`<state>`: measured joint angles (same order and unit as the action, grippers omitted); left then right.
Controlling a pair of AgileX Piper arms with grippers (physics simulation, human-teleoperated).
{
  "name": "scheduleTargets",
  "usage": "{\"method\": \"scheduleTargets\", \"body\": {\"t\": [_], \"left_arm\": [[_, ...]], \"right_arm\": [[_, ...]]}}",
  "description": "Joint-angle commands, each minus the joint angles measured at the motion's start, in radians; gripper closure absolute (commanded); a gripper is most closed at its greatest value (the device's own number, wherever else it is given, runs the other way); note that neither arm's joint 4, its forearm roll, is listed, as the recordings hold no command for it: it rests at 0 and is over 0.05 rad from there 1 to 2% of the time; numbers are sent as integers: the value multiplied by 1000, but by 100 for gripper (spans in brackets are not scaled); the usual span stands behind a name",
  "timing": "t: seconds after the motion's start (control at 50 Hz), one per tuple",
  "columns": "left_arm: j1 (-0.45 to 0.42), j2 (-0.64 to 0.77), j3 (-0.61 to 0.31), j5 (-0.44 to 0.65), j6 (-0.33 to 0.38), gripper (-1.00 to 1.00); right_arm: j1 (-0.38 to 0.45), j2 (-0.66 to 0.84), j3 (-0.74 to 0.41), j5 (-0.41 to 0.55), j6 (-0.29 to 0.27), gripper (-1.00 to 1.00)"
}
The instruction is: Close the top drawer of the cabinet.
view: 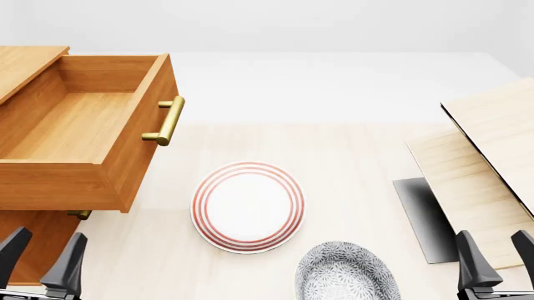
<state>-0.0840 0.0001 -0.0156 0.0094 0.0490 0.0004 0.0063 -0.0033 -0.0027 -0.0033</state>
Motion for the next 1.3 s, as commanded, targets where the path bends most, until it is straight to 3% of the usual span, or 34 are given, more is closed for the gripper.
{"method": "scheduleTargets", "body": {"t": [0.02,0.14,0.26,0.34,0.42,0.78,0.94,1.04,1.12,1.3], "left_arm": [[-10,0,-81,66,13,-100],[-131,0,-189,126,66,-100],[-120,0,-285,174,59,-100],[-218,7,-353,195,65,-100],[-261,89,-396,163,37,-100],[-447,352,-487,3,32,-100],[-518,532,-557,-115,31,-100],[-595,627,-589,-190,57,-100],[-674,724,-607,-267,116,-100],[-764,919,-725,-328,170,-100]], "right_arm": [[0,-1,0,1,0,-100],[0,-1,0,1,0,-100],[0,0,0,0,0,-100],[0,1,0,-1,0,-100],[0,1,0,-1,0,-100],[0,1,0,-1,1,-100],[0,1,0,-1,0,-100],[0,1,0,-1,0,-100],[0,1,0,-1,1,-100],[0,1,0,-1,1,-100]]}}
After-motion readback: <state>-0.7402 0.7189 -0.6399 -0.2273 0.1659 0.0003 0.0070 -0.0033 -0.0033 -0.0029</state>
